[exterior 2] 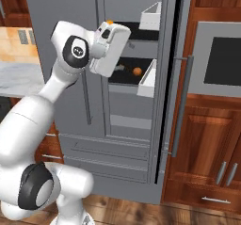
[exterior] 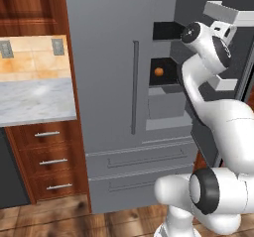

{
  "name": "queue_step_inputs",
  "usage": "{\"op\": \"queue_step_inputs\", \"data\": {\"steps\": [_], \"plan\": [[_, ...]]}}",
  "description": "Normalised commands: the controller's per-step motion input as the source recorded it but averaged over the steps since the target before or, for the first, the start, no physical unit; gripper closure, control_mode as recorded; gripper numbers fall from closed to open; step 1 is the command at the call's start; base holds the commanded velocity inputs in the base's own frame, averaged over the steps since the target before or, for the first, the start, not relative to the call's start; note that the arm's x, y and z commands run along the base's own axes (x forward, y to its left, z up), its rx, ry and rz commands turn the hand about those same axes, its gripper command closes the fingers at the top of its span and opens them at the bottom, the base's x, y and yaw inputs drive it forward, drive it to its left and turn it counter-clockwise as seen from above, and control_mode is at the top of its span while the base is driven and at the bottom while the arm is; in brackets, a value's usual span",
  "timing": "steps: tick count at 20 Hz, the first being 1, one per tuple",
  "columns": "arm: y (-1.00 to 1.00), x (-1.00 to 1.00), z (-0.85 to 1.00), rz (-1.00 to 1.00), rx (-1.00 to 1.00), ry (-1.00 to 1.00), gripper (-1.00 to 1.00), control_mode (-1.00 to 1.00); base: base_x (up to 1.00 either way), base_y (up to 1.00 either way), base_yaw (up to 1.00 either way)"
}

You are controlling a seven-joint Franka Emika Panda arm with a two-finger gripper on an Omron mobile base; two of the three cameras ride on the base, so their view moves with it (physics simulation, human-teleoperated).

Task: Retrieve the orange and tangerine from the fridge and place them into the bowl on the dining table.

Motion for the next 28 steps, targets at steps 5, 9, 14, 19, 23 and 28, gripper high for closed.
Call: {"op": "queue_step_inputs", "data": {"steps": [5, 9, 14, 19, 23, 28], "plan": [[0.55, 0.00, 0.01, 0.00, 0.37, -0.22, -1.00, -1.00, 0.00, 0.00, 0.00], [0.50, -0.02, 0.00, -0.05, 0.66, -0.22, -1.00, -1.00, 0.00, 0.00, 0.00], [0.68, -0.25, -0.07, -0.01, 0.57, -0.30, -1.00, -1.00, 0.00, 0.00, 0.00], [0.71, -0.30, -0.35, 0.00, 0.45, -0.37, -1.00, -1.00, 0.00, 0.00, 0.00], [0.55, -0.19, -0.23, 0.00, 0.48, -0.21, -1.00, -1.00, 0.00, 0.00, 0.00], [0.58, -0.31, -0.02, 0.03, 0.28, -0.03, -1.00, -1.00, 0.00, 0.00, 0.00]]}}
